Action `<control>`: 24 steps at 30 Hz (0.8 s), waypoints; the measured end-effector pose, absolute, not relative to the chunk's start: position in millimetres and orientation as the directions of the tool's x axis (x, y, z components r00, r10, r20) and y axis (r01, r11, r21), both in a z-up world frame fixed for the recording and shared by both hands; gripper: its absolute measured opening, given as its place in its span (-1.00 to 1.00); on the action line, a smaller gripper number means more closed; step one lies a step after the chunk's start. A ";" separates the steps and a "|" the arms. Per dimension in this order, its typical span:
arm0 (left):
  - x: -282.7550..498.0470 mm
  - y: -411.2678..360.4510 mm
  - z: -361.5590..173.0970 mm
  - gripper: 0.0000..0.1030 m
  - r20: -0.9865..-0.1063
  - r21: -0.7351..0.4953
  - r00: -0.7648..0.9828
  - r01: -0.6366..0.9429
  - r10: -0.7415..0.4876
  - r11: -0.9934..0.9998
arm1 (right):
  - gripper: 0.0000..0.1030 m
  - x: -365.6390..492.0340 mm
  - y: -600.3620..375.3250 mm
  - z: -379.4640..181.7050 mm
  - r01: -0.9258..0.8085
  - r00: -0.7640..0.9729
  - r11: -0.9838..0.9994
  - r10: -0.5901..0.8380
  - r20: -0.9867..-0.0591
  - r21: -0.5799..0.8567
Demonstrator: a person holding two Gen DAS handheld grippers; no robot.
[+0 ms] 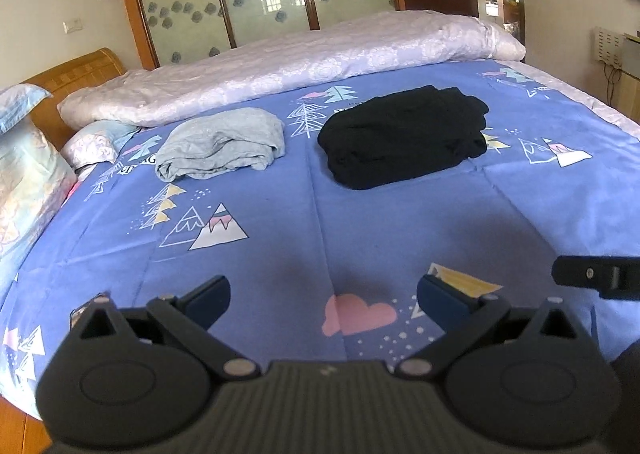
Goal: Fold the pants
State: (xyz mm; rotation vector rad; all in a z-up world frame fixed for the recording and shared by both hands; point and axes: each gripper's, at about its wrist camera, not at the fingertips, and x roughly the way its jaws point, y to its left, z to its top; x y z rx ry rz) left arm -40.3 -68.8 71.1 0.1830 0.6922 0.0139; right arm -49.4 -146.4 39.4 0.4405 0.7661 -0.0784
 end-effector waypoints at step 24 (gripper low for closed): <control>-37.7 -48.6 84.2 1.00 -0.675 0.065 0.738 0.017 0.032 0.998 | 0.83 -50.3 -146.7 34.9 0.250 0.709 0.894 0.093 -0.700 0.372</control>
